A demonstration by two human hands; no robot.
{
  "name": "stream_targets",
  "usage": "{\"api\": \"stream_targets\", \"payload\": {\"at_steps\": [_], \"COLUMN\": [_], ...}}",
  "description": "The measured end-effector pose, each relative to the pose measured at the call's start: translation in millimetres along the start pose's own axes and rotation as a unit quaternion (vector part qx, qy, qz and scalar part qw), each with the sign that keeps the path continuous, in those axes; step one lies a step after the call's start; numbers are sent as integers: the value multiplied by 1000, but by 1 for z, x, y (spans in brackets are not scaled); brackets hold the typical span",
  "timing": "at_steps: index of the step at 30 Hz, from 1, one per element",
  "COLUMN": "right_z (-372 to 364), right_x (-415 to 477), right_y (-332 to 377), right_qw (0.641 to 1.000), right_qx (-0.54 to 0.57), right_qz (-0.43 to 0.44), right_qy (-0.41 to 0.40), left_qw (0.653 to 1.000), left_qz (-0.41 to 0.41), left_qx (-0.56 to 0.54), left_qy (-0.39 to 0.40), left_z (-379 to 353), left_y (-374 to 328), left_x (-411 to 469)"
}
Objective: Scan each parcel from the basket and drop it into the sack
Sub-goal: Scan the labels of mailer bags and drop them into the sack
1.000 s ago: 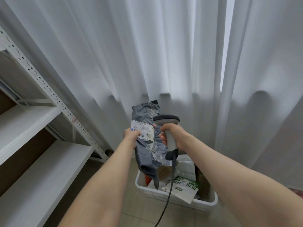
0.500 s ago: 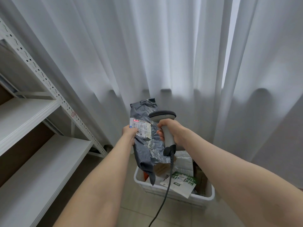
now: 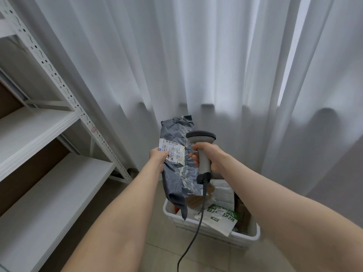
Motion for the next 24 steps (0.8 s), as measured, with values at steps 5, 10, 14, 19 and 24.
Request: {"api": "stream_targets", "payload": {"at_steps": [5, 10, 14, 19, 24], "right_z": [-13, -21, -36, -67, -105], "right_x": [17, 26, 18, -15, -68], "right_y": [-25, -61, -89, -133, -190], "right_qw": [999, 996, 996, 999, 997], "right_qx": [6, 20, 31, 30, 11], "right_qz": [6, -15, -37, -43, -56], "right_qy": [-41, -85, -77, -4, 45], "left_qw": [1000, 1000, 1000, 993, 974], "left_qz": [0, -2, -7, -53, -123], "left_qx": [-2, -12, -11, 30, 88], "left_qy": [24, 17, -14, -103, -171], "left_z": [21, 57, 102, 171, 241], "left_y": [4, 20, 37, 63, 87], "left_x": [6, 2, -12, -42, -108]}}
Point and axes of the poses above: each hand's wrist, its own x-axis towards the middle knuckle, its own z-axis out of the back of the hand, y = z × x, the point moved 2 cm from there along x, towards the middle knuckle, and after that the axes turned 6 degrees about -y, right-handed, at the moved point
